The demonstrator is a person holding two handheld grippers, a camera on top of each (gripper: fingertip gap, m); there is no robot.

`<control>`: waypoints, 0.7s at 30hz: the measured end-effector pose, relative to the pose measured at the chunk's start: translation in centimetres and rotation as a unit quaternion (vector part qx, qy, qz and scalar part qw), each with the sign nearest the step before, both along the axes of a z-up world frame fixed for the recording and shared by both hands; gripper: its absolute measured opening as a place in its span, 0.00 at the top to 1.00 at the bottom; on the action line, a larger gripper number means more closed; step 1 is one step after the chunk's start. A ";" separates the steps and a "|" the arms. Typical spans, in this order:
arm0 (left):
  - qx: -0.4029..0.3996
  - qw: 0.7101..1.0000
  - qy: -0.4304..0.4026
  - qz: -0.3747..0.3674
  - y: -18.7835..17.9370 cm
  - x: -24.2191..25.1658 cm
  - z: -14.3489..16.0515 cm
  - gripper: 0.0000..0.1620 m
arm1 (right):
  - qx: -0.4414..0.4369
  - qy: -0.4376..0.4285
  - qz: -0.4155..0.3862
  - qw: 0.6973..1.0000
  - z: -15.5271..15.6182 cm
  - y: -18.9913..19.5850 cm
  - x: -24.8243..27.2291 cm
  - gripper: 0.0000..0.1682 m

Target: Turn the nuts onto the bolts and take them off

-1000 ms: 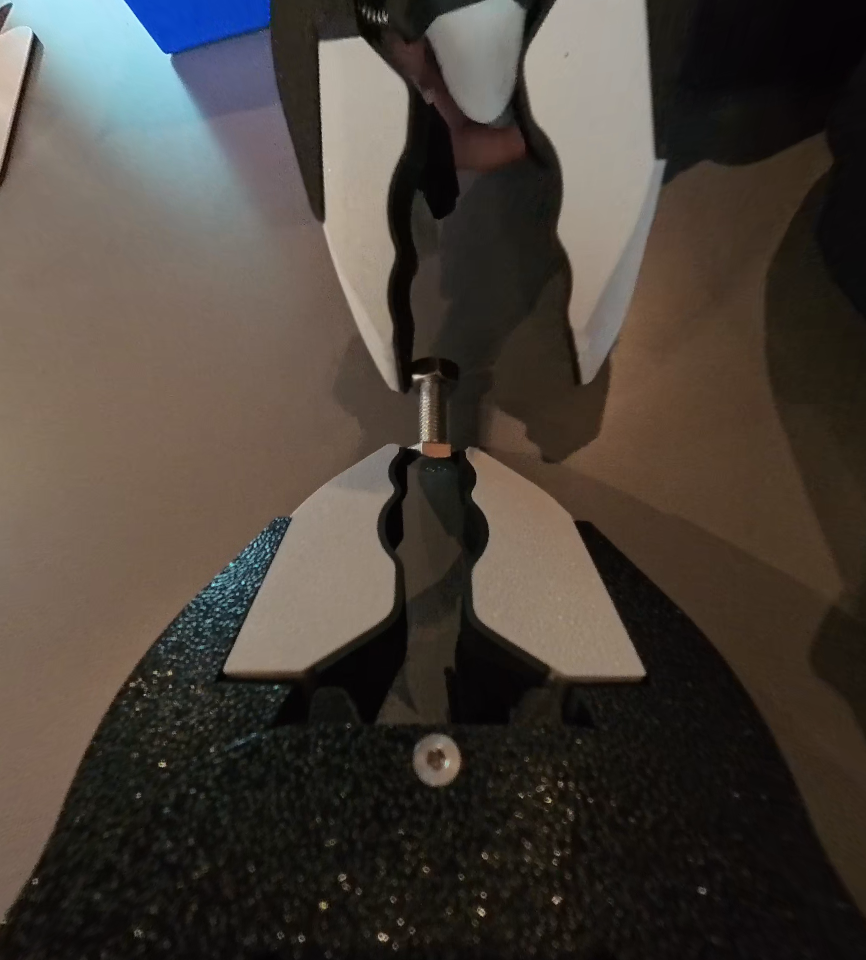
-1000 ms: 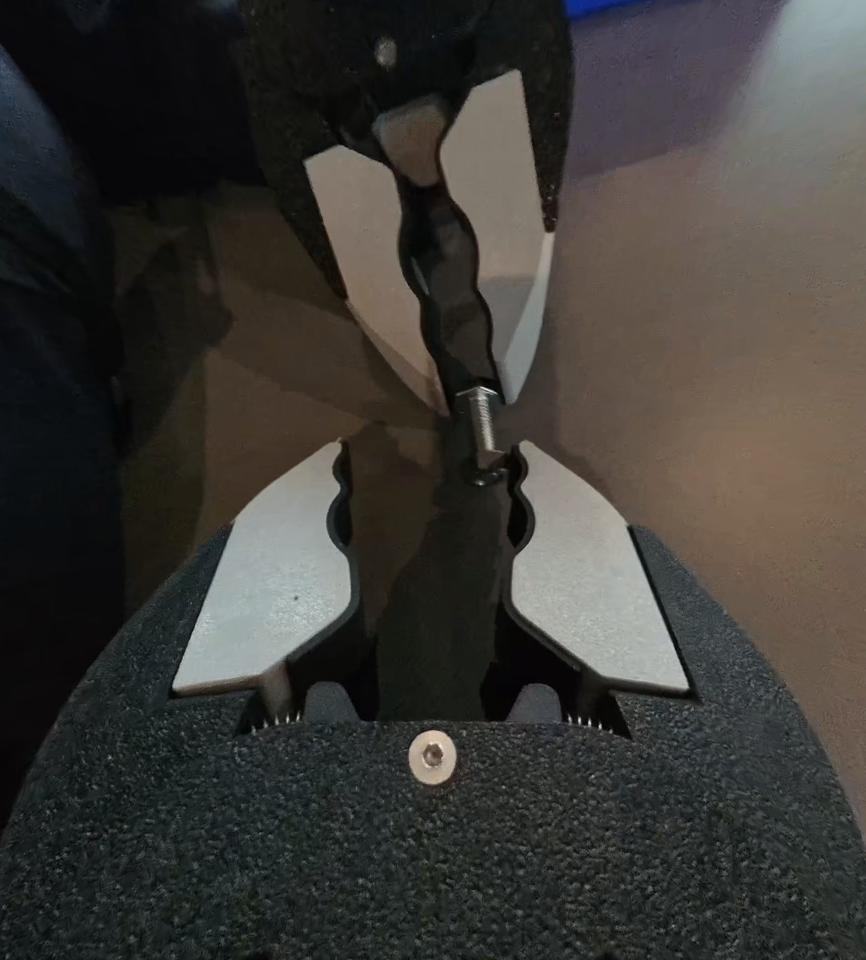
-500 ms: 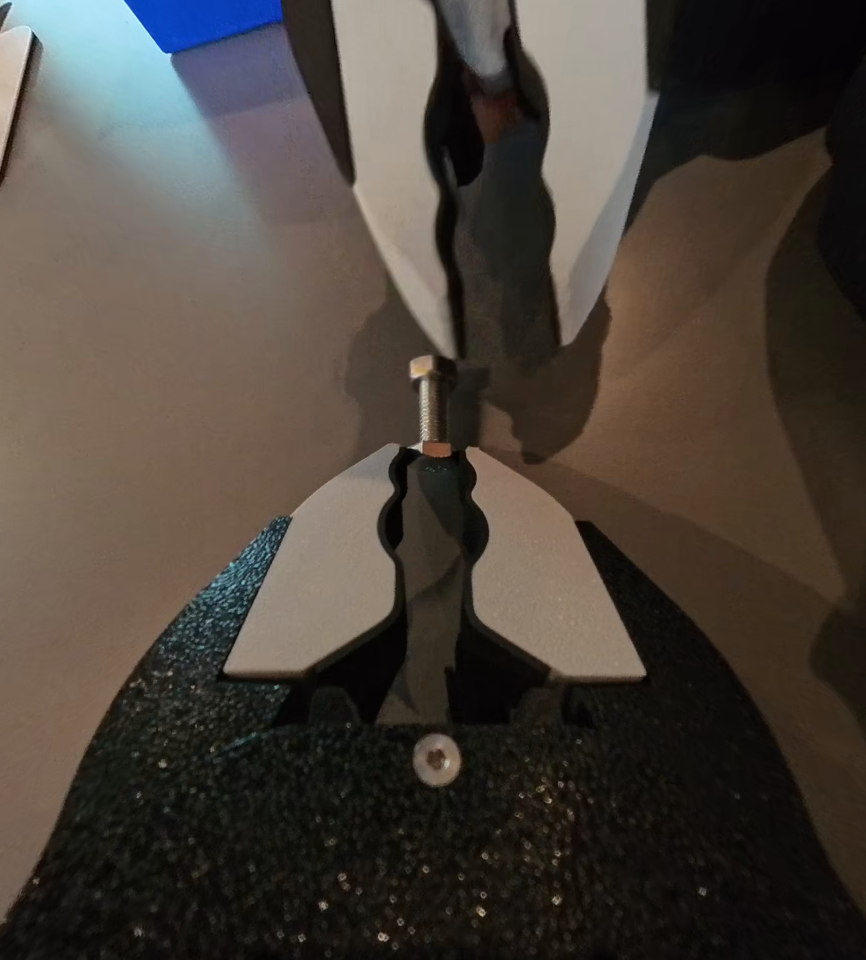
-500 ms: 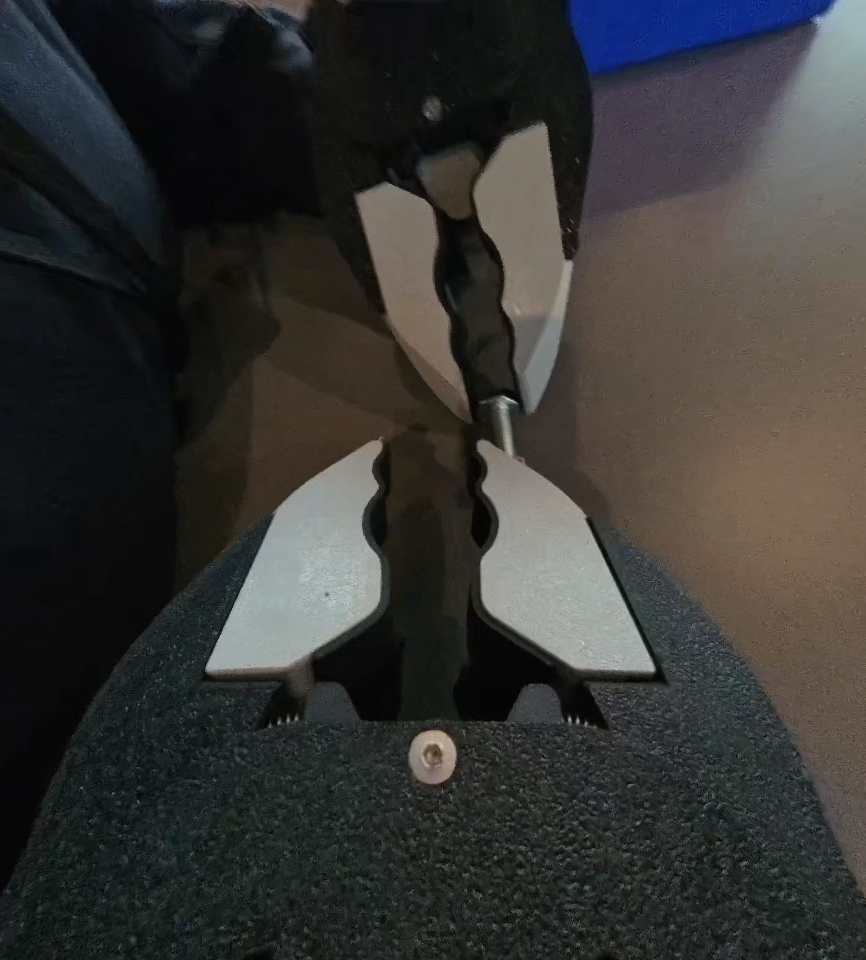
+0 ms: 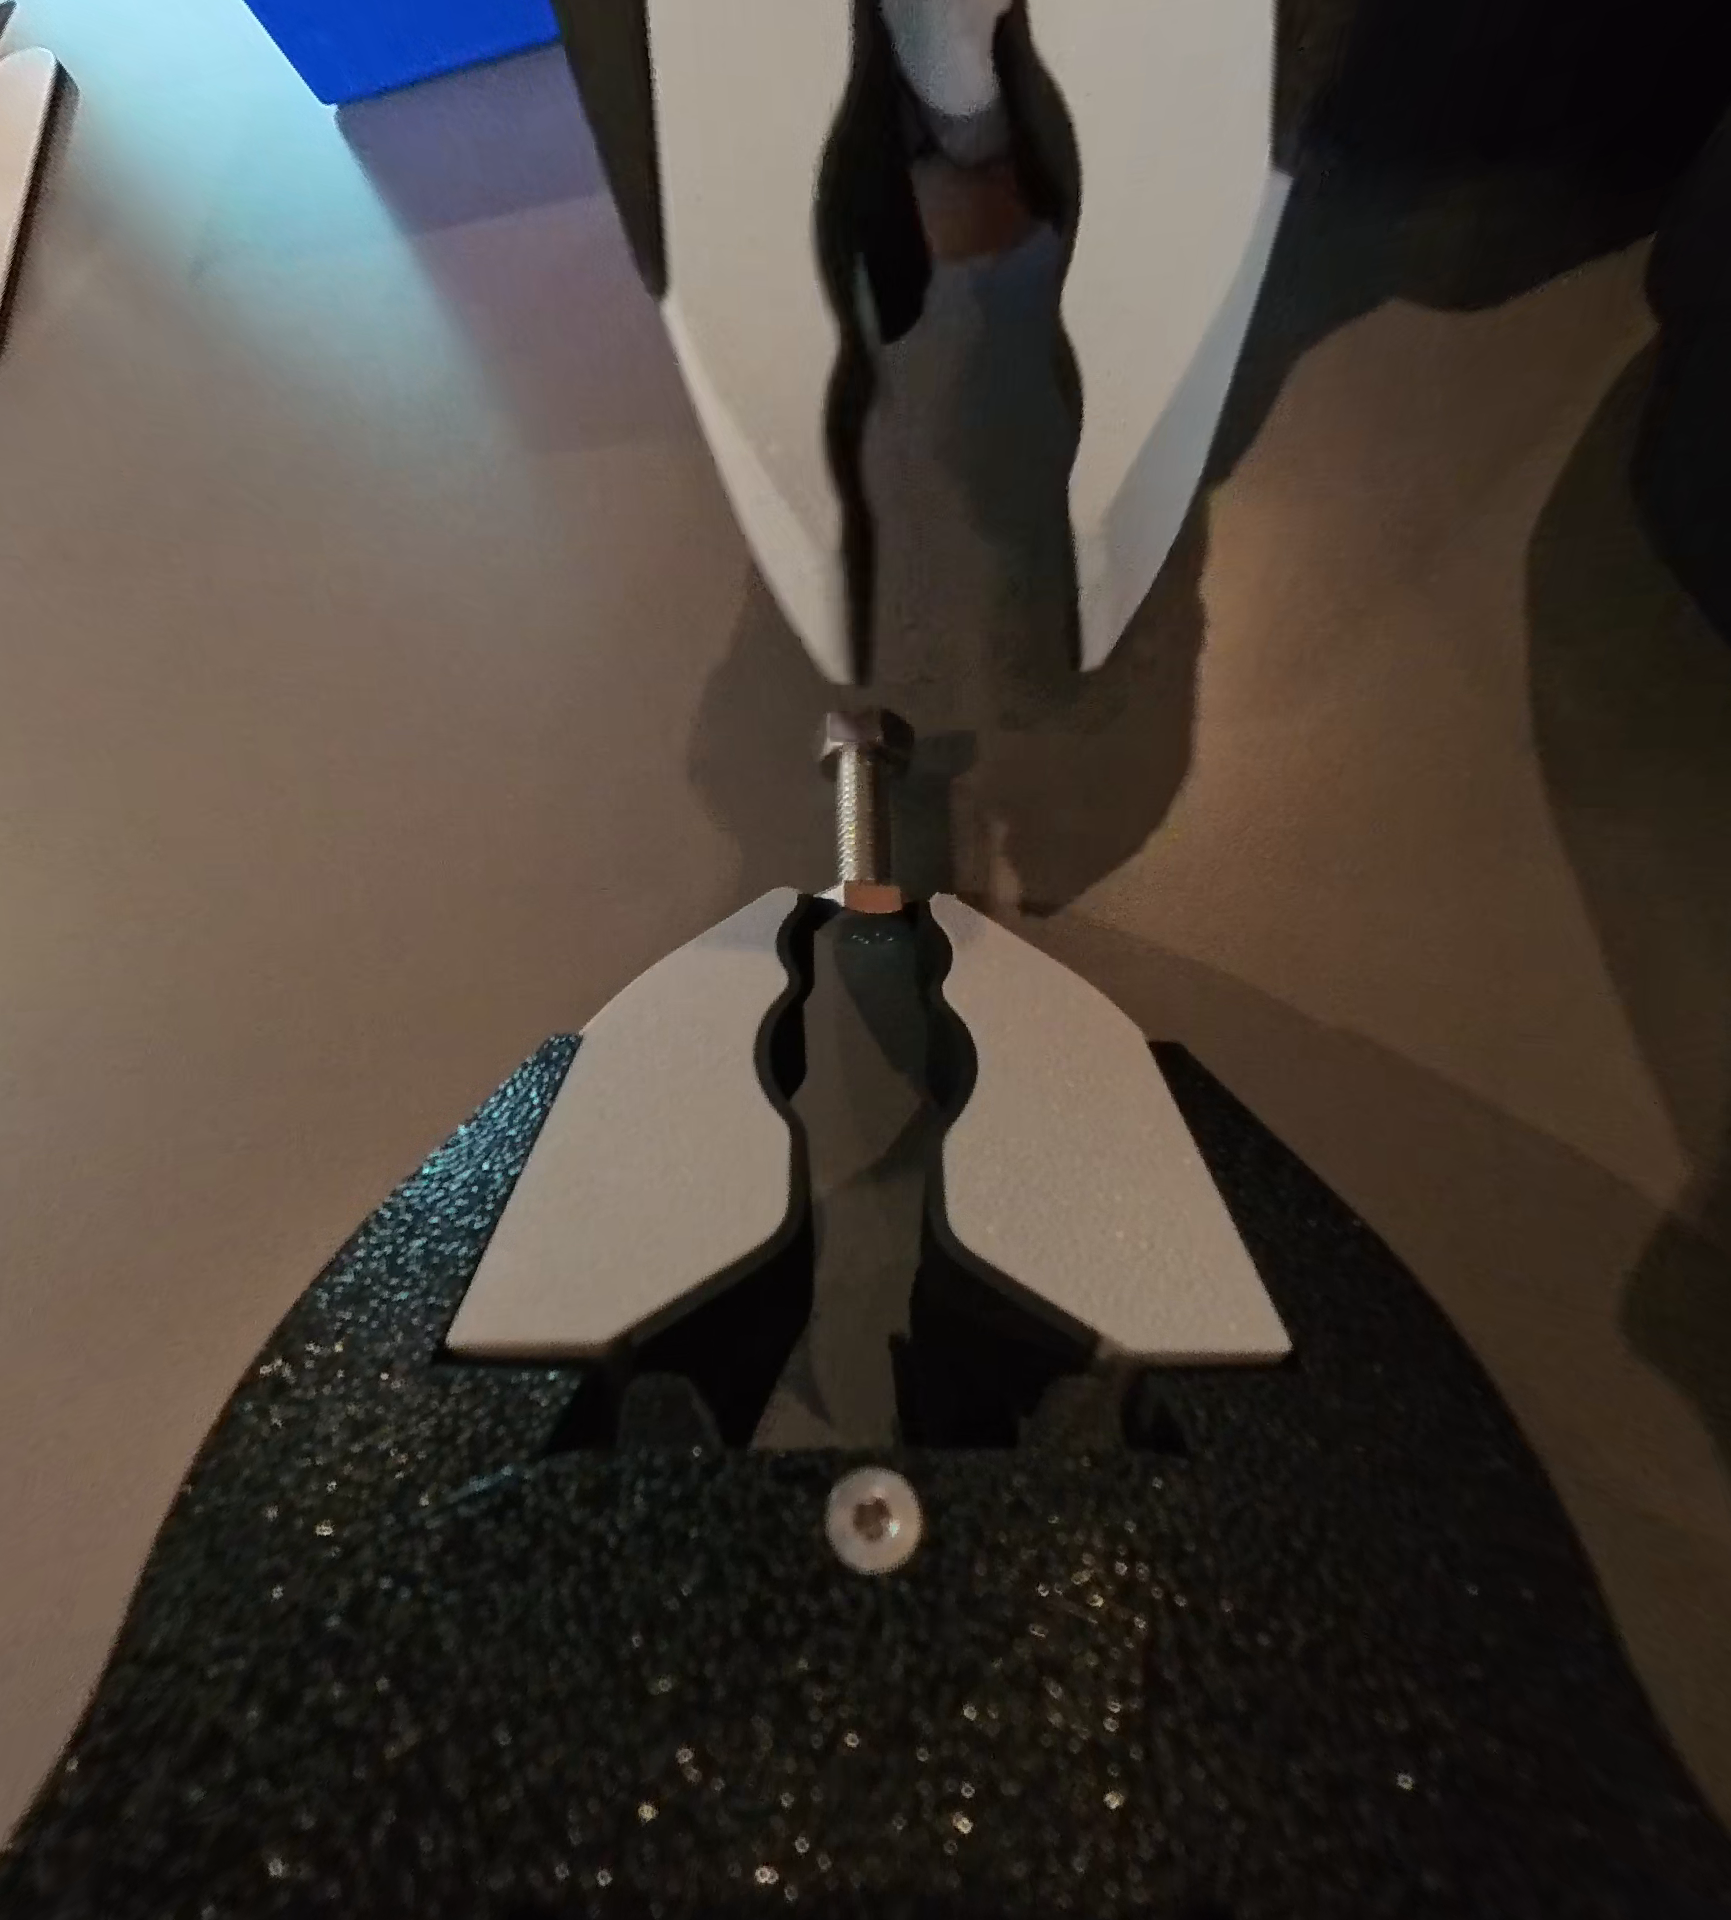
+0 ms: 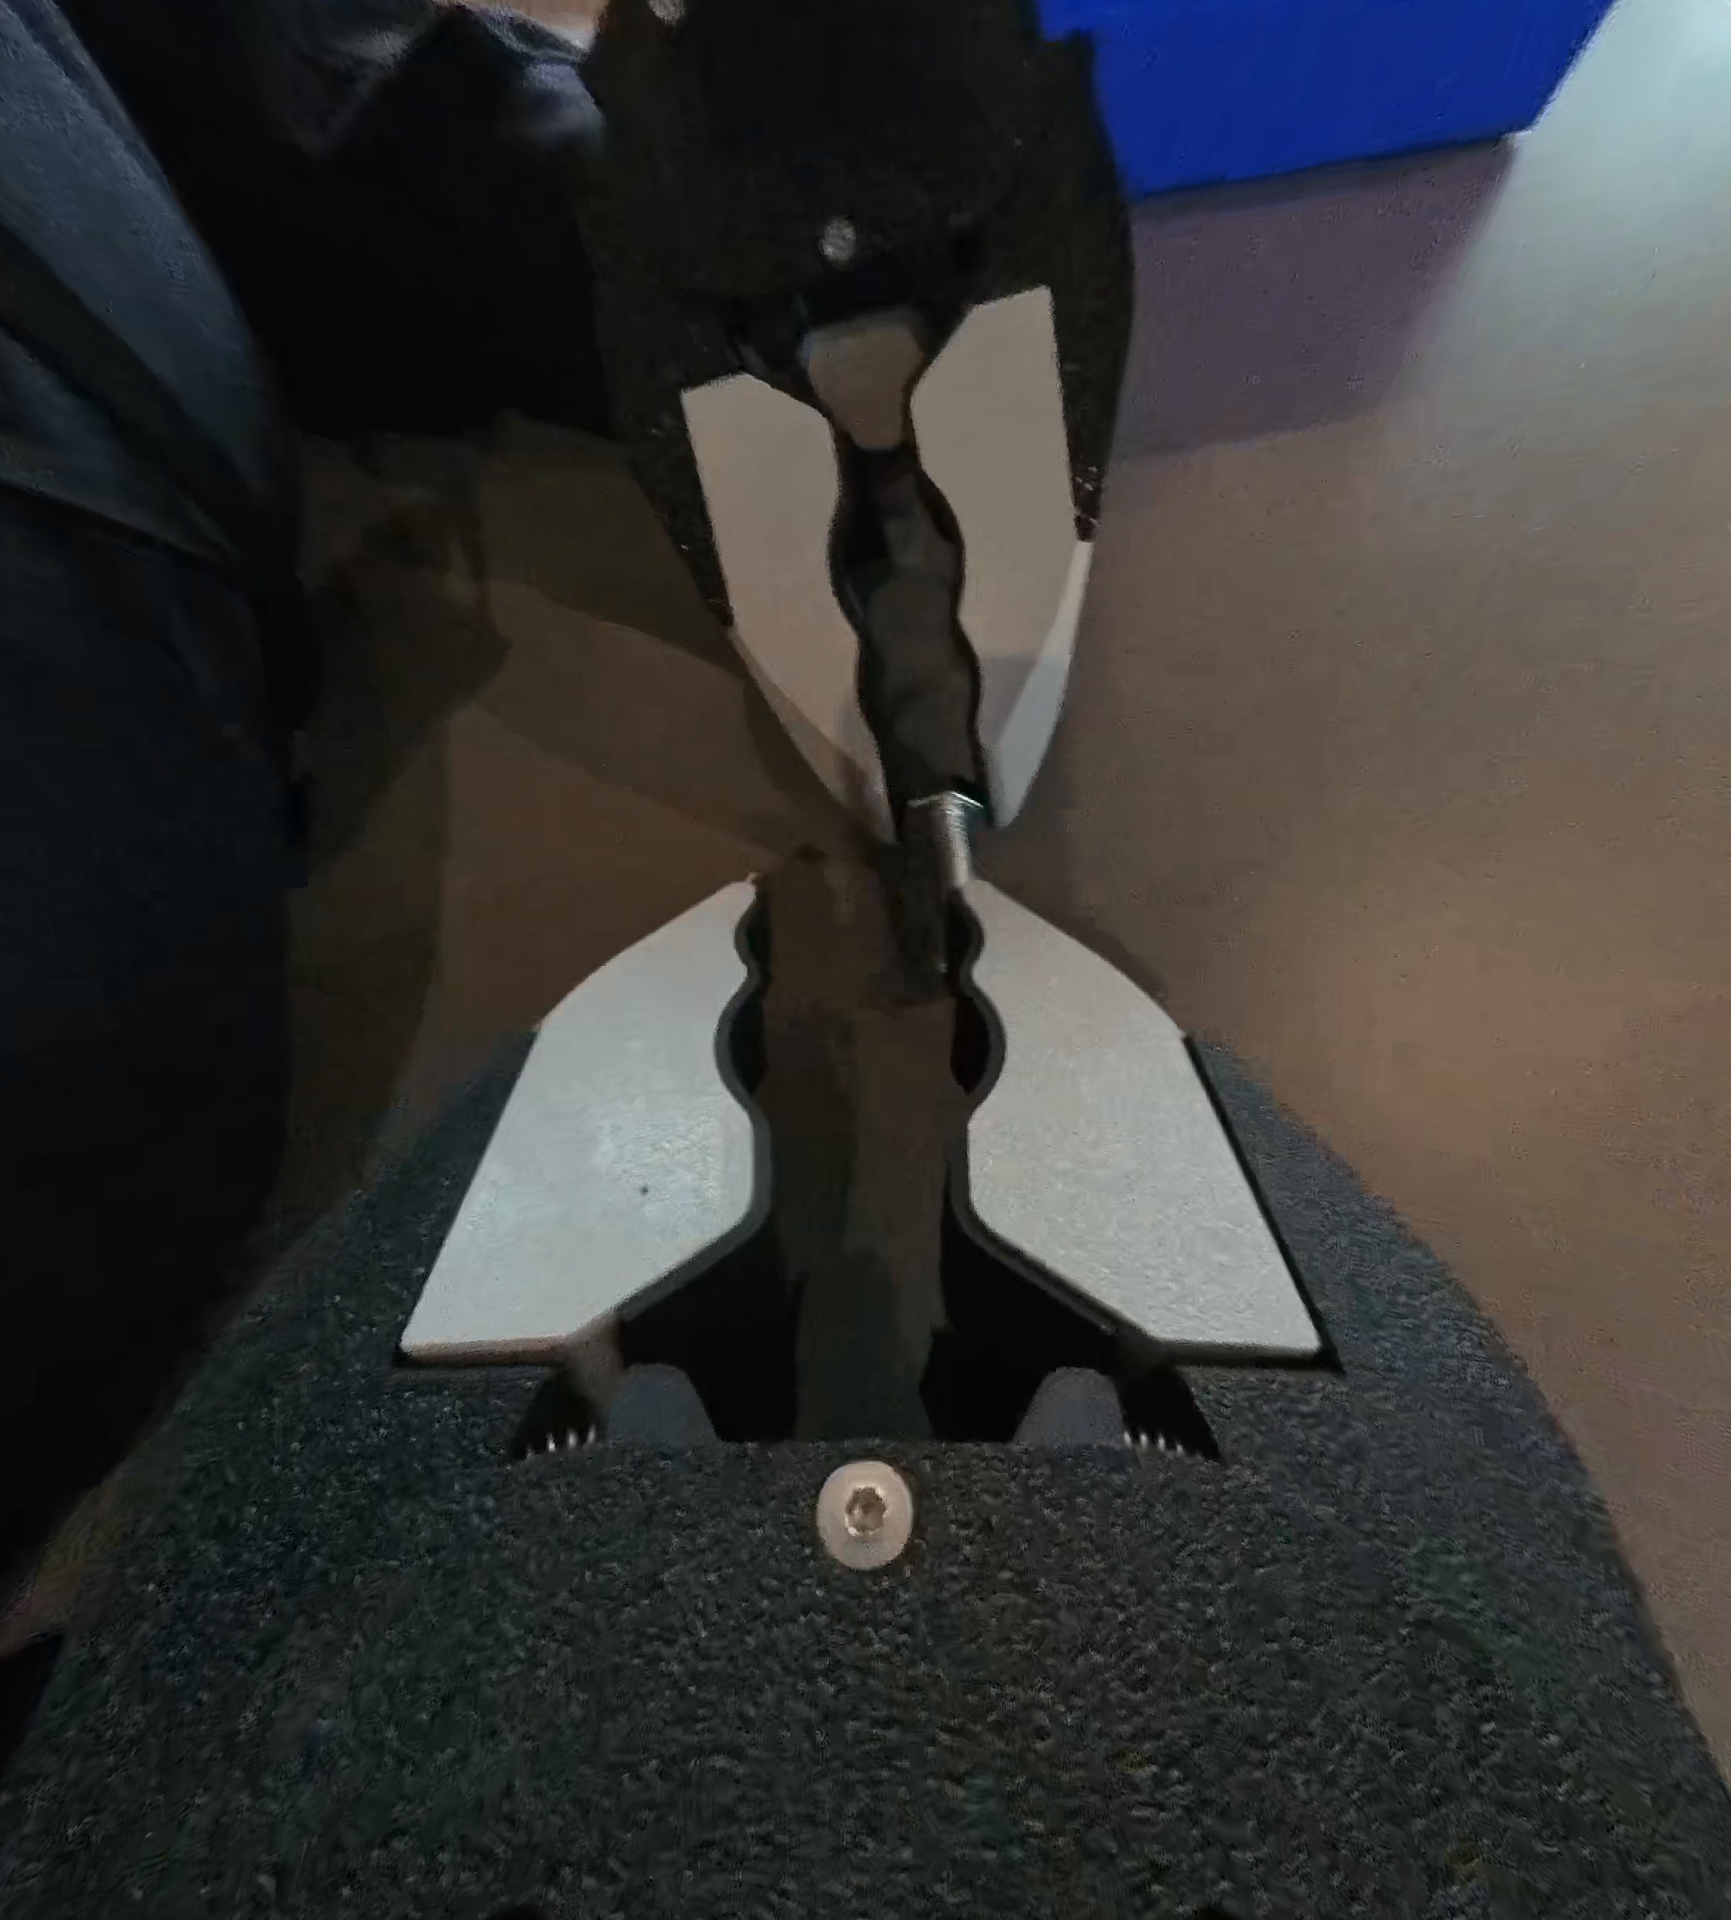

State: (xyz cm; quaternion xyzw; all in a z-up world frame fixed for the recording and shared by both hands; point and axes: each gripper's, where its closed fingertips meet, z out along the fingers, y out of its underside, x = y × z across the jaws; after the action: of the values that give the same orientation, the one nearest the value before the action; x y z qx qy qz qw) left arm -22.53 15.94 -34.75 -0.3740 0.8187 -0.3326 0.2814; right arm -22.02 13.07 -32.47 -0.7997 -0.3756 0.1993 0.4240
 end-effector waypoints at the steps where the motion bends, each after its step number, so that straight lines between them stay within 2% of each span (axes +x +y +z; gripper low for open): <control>1: 0.000 1.000 0.000 0.000 0.0 0.0 0.0 0.89 | 0.002 -0.012 -0.011 1.000 -0.3 0.3 0.3 0.76; 5: 0.000 1.000 0.000 0.000 0.0 0.0 0.0 0.89 | -0.015 -0.027 -0.017 0.999 -1.2 0.4 0.3 0.68; 7: 0.000 1.000 0.000 -0.002 0.0 0.0 0.0 0.89 | -0.022 -0.024 0.006 0.999 -1.1 -0.3 -0.1 0.77; 8: 0.000 1.000 0.000 0.001 0.0 0.0 0.0 0.89 | -0.022 -0.013 0.033 0.999 -0.6 -0.9 -0.6 0.86; 9: 0.000 1.000 0.000 0.001 0.0 0.0 0.0 0.89 | -0.012 -0.004 0.039 0.999 -0.1 -1.0 -0.9 0.88; 13: -0.001 1.000 0.001 0.001 0.0 0.0 0.0 0.89 | 0.014 -0.043 -0.010 0.999 -0.5 0.2 0.4 0.80; 18: -0.001 1.000 0.002 -0.001 0.0 0.0 0.0 0.89 | -0.005 -0.071 -0.003 0.997 -1.7 0.1 0.1 0.70; 19: -0.001 1.000 0.001 -0.002 -0.1 -0.1 0.0 0.89 | -0.006 -0.064 0.003 0.998 -1.4 -0.2 0.1 0.74; 20: 0.000 1.000 0.000 0.002 0.0 0.0 0.0 0.89 | -0.009 -0.042 0.025 0.999 -0.8 -0.8 -0.3 0.86; 21: -0.001 1.000 0.001 0.002 0.0 0.0 0.0 0.89 | -0.008 -0.017 0.034 0.999 -0.2 -1.0 -0.7 0.87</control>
State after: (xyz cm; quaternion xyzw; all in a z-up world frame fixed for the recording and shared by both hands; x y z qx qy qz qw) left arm -22.53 15.97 -34.78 -0.3766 0.8179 -0.3324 0.2806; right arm -22.70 12.03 -32.67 -0.7929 -0.4079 0.2034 0.4043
